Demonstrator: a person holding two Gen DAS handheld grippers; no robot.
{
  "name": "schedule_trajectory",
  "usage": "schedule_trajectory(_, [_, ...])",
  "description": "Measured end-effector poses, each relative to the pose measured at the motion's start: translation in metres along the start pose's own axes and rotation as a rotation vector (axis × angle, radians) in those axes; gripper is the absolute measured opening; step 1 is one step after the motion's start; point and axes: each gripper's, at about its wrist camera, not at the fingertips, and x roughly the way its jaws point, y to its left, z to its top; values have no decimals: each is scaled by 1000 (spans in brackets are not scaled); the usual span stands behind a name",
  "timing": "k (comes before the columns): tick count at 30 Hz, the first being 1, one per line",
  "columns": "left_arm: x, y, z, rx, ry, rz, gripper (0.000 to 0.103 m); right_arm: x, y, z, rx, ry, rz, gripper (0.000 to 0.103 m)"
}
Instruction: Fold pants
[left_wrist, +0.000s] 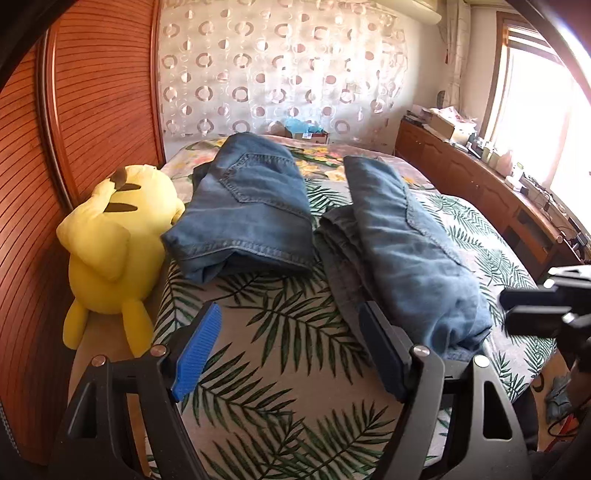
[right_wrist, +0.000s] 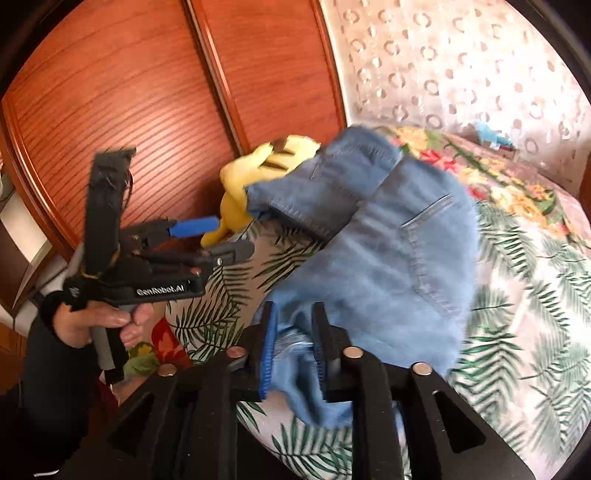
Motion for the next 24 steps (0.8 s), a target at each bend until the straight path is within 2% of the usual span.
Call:
schedule_trajectory(3, [2, -9, 6, 16, -4, -9, 78, -18, -10, 2, 2, -32, -41, 25])
schedule_trajectory(8, [11, -29, 19, 52, -7, -37, 78, -25, -36, -1, 38, -47, -116, 27])
schedule_trajectory(15, [39, -57, 36, 111, 7, -62, 78, 1, -69, 8, 23, -29, -216, 28])
schedule_trajectory(20, [60, -65, 45, 130, 47, -68, 78, 32, -88, 16, 43, 1, -186, 28])
schedule_trajectory(24, [80, -66, 40, 154, 92, 19, 78, 47, -96, 22, 39, 18, -140, 38])
